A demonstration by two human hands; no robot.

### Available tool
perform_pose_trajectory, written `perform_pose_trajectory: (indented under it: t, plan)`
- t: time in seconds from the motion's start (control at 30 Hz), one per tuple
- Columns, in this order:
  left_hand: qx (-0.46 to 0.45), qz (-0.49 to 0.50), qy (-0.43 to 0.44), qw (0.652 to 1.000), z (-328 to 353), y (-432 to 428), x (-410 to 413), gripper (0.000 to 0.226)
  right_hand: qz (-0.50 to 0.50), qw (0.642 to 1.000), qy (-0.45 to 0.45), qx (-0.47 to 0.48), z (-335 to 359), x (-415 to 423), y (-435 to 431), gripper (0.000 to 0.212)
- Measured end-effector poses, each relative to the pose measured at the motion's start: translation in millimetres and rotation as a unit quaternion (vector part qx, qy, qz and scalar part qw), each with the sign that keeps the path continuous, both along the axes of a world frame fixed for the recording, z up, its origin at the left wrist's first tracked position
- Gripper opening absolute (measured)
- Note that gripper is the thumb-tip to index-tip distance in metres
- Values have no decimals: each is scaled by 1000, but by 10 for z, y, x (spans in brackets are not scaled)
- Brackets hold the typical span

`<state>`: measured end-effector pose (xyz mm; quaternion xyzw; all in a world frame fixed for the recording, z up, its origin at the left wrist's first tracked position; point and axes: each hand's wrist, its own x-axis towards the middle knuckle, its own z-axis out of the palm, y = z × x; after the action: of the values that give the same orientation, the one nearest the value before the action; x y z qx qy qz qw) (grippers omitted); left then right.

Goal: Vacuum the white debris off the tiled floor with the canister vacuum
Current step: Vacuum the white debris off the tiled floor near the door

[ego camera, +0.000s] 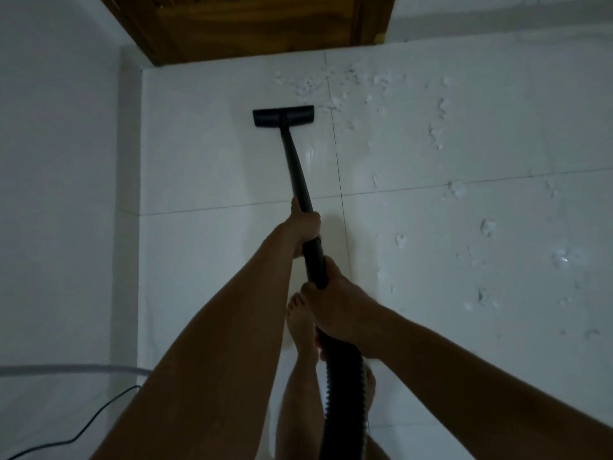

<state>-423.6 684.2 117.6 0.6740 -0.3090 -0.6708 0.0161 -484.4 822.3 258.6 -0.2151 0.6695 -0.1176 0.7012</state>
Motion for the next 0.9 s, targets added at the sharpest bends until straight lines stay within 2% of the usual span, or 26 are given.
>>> perform_pose_trajectory:
  t: [0.33,0.6,0.9]
  plan:
    - [-12,1,7,1000,-128,-186,102,76,15,1000,12,-21,-154,103,-176,60]
    - [-6,3,16,1000,51,54,205,70,13,1000,-11,-3,134,149,6,61]
    - [5,-4,15,1000,52,-230,199,76,37,998,28,-45,85,171,-267,63]
